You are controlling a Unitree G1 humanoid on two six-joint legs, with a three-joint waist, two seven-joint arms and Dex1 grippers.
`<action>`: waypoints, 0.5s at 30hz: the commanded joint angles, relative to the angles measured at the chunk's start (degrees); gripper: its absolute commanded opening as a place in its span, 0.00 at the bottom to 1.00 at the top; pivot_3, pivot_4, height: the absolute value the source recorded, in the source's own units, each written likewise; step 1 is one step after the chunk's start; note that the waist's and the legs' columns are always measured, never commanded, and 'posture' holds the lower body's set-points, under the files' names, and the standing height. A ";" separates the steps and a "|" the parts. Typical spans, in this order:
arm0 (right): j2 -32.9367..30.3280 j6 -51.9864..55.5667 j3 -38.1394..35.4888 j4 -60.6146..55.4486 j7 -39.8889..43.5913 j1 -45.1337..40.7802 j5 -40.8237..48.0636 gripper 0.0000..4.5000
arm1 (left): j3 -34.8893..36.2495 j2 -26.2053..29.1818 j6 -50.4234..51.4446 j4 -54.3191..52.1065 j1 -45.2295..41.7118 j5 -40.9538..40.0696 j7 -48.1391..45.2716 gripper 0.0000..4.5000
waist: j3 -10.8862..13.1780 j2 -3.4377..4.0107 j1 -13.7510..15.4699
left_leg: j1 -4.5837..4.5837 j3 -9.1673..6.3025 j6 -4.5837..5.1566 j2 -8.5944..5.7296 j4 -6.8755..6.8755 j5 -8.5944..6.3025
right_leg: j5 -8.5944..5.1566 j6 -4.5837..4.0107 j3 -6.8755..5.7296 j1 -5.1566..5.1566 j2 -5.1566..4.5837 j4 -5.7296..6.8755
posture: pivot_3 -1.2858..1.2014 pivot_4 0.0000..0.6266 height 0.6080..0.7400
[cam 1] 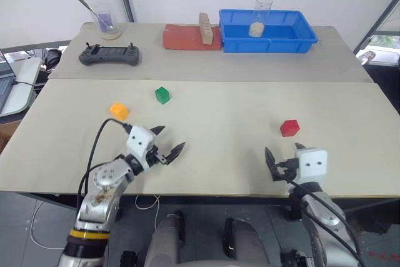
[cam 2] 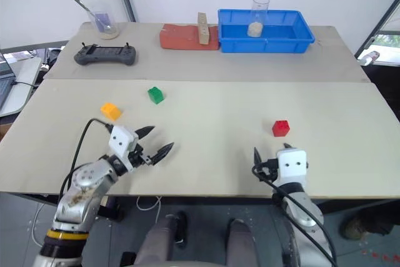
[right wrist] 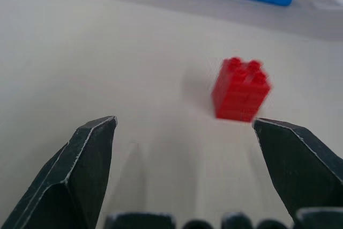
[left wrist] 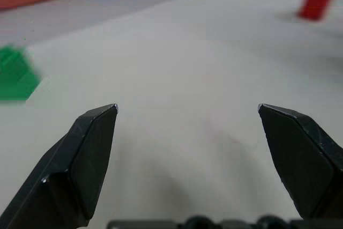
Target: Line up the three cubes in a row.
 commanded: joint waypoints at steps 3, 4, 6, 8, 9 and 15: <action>-1.50 2.11 -3.97 0.61 -0.92 -4.10 0.45 1.00 | -2.60 1.50 0.04 1.56 -9.51 -4.13 -10.17 0.99 | 0.12 -0.07 0.17 | 0.12 0.24 -0.05 -0.15 -0.28 0.02 | 0.18 -0.32 0.29 -0.83 -0.20 0.18 | 0.52 0.24 1.00; -1.65 2.37 -4.25 1.28 -0.87 -4.73 0.56 1.00 | -2.97 1.47 0.15 1.88 -10.59 -4.27 -11.06 0.99 | 0.16 0.14 -0.03 | 0.14 -0.83 -0.05 -0.37 0.19 0.03 | 0.19 -0.34 -0.09 -0.59 -0.27 0.03 | 0.52 0.24 1.00; -1.83 2.53 -4.85 4.96 -0.84 -7.19 1.08 1.00 | -4.35 1.13 1.51 2.11 -14.08 -5.33 -13.63 0.99 | 0.04 0.74 -0.90 | 0.27 -2.98 -0.05 -0.60 1.11 0.03 | 0.22 -0.29 -1.29 0.67 0.21 -0.60 | 0.52 0.24 1.00; -2.23 2.15 -5.42 8.65 -0.65 -9.72 1.44 1.00 | -5.49 0.73 2.59 2.63 -16.88 -6.09 -15.49 0.99 | -0.20 1.08 -0.92 | -1.29 -3.81 -0.07 0.43 0.77 0.04 | 0.53 -0.08 -1.87 1.78 1.45 -0.78 | 0.52 0.24 1.00; -2.47 1.78 -5.59 10.34 -0.35 -11.00 1.57 1.00 | -5.92 0.56 2.80 2.91 -17.80 -6.12 -16.03 0.99 | -0.39 0.41 -0.26 | -1.37 -2.64 -0.10 0.36 0.35 0.06 | -0.48 -0.31 -2.58 1.93 1.52 2.27 | 0.52 0.24 1.00; -3.19 0.01 -5.87 18.54 1.09 -17.06 2.84 1.00 | -6.43 0.19 4.43 2.92 -20.08 -6.16 -16.90 0.99 | 0.51 0.75 -0.63 | 2.21 -3.67 -2.45 -2.09 -1.51 1.86 | -6.14 -1.93 -0.91 4.55 1.56 3.20 | 0.52 0.24 1.00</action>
